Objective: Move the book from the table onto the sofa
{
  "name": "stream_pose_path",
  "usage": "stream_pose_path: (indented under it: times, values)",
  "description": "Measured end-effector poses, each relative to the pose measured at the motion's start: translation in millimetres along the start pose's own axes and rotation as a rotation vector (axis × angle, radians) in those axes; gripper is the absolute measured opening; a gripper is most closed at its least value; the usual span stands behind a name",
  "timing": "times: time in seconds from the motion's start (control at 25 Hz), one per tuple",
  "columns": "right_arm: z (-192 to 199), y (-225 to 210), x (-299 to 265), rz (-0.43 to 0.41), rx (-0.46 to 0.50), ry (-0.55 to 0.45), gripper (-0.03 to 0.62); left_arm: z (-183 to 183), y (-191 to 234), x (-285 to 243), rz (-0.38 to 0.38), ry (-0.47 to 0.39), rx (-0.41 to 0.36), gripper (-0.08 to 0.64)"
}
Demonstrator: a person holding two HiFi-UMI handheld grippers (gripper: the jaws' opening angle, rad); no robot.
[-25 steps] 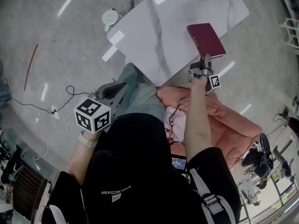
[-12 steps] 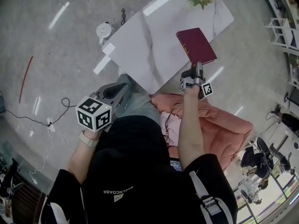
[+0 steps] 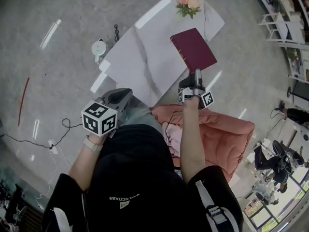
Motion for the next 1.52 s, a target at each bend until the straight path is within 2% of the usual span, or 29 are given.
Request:
stream_pose_path:
  times: [0.56,0.88,1.16,1.36,1.52]
  values:
    - [53,90,28,-0.106,-0.003,0.024,0.245,-66,1,7,0.090,-0.013,-0.124,0.015]
    - [70,126,50,-0.172,-0.021,-0.015,0.245,-86,-8,1,0.168,0.017,-0.189,0.015]
    - [69,146,95,-0.230,-0.033,-0.054,0.245,-76,-43,-11,0.230,0.062,-0.251,0.015]
    - [60,152,140,-0.263,-0.028,-0.067,0.245,-51,-83,-25,0.276,0.113,-0.325,0.015]
    - [54,151,179,-0.275,-0.020,-0.092,0.245,-31,-114,-29,0.321,0.141,-0.352,0.015]
Point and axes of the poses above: the fingertips, and each gripper's own axes: x backward along the fingers, y to its left, z out of its underside, the point moved 4 cm from there along x, backward along the fingers, and after that the axes turned 4 degrees about -x, right-handed, at the moved point
